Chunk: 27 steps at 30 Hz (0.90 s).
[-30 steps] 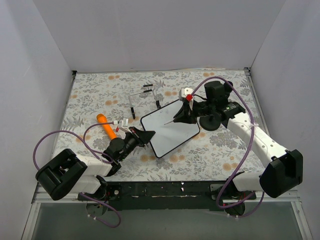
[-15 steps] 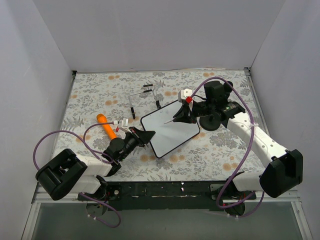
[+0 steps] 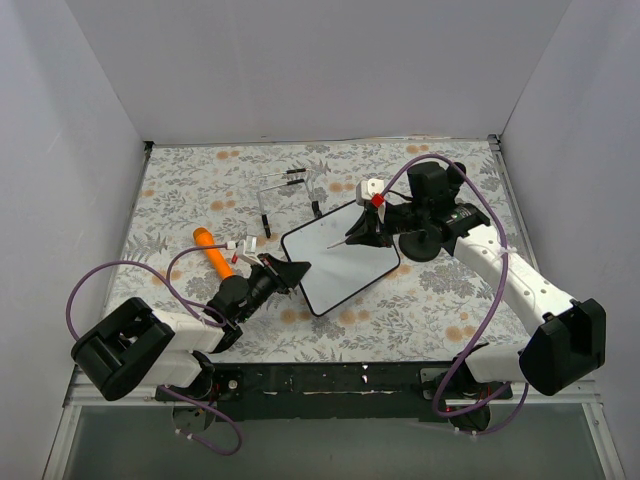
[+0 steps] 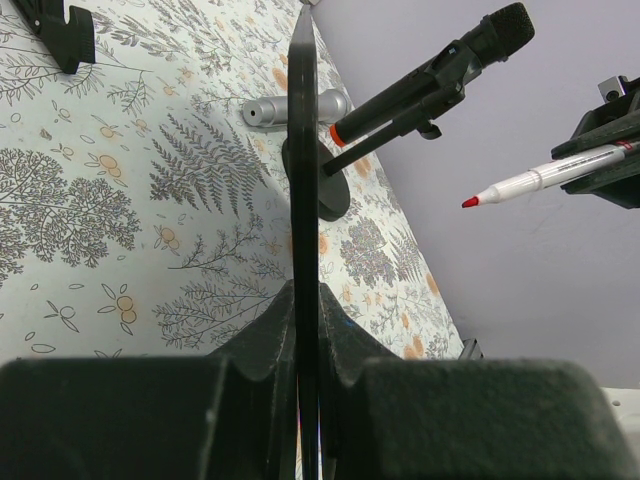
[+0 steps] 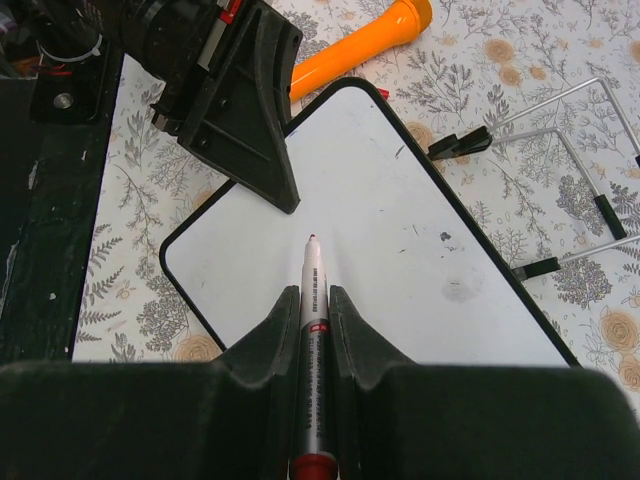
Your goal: Write a sentence on the whiteboard
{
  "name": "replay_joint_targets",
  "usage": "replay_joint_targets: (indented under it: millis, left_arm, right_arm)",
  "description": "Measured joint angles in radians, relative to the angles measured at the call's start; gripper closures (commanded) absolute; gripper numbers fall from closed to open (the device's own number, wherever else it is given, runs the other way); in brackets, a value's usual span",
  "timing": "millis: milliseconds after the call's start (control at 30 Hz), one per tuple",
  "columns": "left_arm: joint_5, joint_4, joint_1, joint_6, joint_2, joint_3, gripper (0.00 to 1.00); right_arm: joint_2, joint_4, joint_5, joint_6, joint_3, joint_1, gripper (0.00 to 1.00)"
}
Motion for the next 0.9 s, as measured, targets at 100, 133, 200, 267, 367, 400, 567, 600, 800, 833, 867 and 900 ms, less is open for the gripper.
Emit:
replay_joint_targets:
  millis: [100, 133, 200, 267, 367, 400, 567, 600, 800, 833, 867, 900]
  left_arm:
    - [0.000, 0.000, 0.000, -0.002, 0.000, 0.000, 1.00]
    - [0.000, 0.000, 0.000, -0.002, 0.000, 0.000, 1.00]
    - [0.000, 0.001, 0.000, -0.002, 0.000, 0.000, 1.00]
    - [0.000, 0.002, 0.000, -0.002, 0.000, -0.001, 1.00]
    - [0.001, 0.003, -0.001, -0.002, 0.000, -0.001, 1.00]
    - [0.001, 0.003, -0.001, -0.002, 0.000, -0.001, 1.00]
    - [0.002, 0.004, -0.001, -0.002, 0.000, -0.001, 1.00]
    - [0.002, 0.004, -0.001, -0.002, 0.000, -0.001, 1.00]
    - [0.005, 0.005, -0.001, -0.002, 0.000, -0.002, 1.00]
    - [0.005, 0.005, -0.001, -0.002, 0.000, -0.002, 1.00]
    - [0.005, 0.005, -0.001, -0.002, 0.000, -0.002, 1.00]
    - [0.005, 0.005, -0.001, -0.002, 0.000, -0.002, 1.00]
  right_arm:
    - [0.000, 0.000, -0.002, 0.000, 0.000, 0.000, 0.99]
    - [0.000, 0.000, -0.002, 0.000, 0.000, 0.000, 0.99]
    - [0.000, 0.000, -0.002, 0.000, 0.000, 0.000, 0.99]
    - [0.000, 0.001, -0.002, 0.000, -0.001, 0.000, 0.99]
    - [0.000, 0.002, -0.003, 0.000, -0.003, 0.000, 0.99]
    - [0.000, 0.002, -0.004, 0.000, -0.003, 0.000, 0.99]
    - [0.000, 0.004, -0.007, 0.000, -0.009, 0.000, 0.99]
    - [0.000, 0.005, -0.008, 0.000, -0.009, 0.000, 0.99]
    - [-0.004, 0.006, -0.020, 0.006, -0.023, 0.000, 0.99]
    - [-0.004, 0.006, -0.024, 0.007, -0.023, 0.000, 0.99]
    - [-0.006, 0.006, -0.026, 0.008, -0.023, 0.000, 0.99]
    - [-0.008, 0.007, -0.029, 0.008, -0.023, 0.000, 0.99]
